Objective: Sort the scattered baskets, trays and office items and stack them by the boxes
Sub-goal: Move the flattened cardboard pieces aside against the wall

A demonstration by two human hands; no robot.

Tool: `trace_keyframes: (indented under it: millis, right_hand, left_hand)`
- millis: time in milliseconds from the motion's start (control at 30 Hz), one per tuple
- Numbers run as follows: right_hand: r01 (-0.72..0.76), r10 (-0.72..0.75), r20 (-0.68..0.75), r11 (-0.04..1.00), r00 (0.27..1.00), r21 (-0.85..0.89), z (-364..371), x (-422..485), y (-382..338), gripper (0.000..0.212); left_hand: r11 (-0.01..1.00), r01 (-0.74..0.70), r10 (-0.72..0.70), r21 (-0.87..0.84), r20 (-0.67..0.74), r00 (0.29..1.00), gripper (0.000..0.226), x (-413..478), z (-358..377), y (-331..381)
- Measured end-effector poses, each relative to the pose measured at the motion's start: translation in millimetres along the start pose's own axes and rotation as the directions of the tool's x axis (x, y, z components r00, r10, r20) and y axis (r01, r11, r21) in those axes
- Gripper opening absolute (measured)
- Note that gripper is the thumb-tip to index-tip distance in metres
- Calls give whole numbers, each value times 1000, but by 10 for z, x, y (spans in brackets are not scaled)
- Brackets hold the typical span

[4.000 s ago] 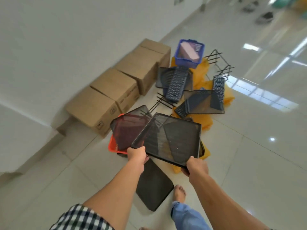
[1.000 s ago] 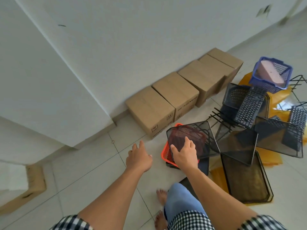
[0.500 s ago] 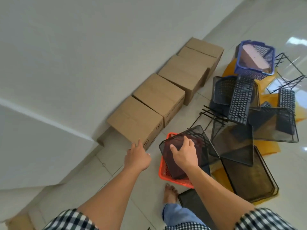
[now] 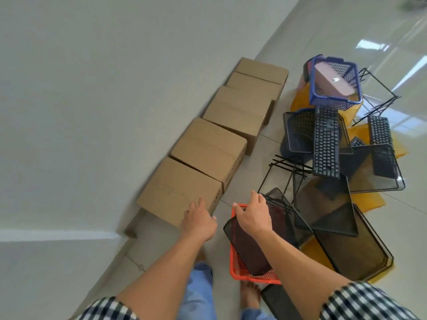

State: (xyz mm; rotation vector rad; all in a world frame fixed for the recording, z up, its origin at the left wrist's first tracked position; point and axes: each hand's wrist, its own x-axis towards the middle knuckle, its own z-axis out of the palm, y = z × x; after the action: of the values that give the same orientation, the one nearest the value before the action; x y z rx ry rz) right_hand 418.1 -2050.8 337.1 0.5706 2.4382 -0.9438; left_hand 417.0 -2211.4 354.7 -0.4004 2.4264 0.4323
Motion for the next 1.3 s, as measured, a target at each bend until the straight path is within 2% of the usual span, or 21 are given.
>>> trace_keyframes:
  millis: [200,433,600,667,800,900,1000,1100,1167,1233,1300]
  right_hand:
    - [-81,82,16,996,997,-43,269,548,-403,82]
    - [-14,23,66,991,998,-133,511,1705,-658,73]
    - [30,-9,110,979,994,-199,773,2830,-569,72]
    - [62,-37,106,970,994,-235,918,3281,-506,71]
    - [131,-98,115,933,989,-334,1171,4034,-337,73]
    - [144,-123,76,906,989,-399,1261,4529,-256,73]
    - [123,-120,35,891,992,-437,1309,4911,-143,76]
    - [125,-129,31,829,991,-545,1459,5069,114,86]
    - [146,-177,2,804,984,-577,1536,5111,202,90]
    - [153,-208,-21,781,978,-606,1524,5182,143,96]
    - [124,-176,-22,773,984,-622,1453,5272,65,117]
  left_hand:
    - [997,-79,77,20,53,996,79,843,-311,-25]
    - [995,-89,88,38,40,995,76,1880,-224,-35]
    - [994,-94,94,61,0,996,71,2797,265,89]
    - [991,-102,105,82,-32,994,62,3174,543,162]
    - [967,-182,200,178,-87,976,51,3765,1123,297]
    - [951,-215,241,224,-95,966,52,3940,1553,325]
    - [915,-169,259,366,-214,942,50,3966,1871,258]
    - [902,-134,282,411,-325,903,47,3965,2041,263]
    - [931,-73,199,359,-329,923,50,3970,2121,333]
    - [978,46,14,205,-280,960,55,3964,2173,396]
    - [984,180,-173,15,-202,964,59,3978,2196,422]
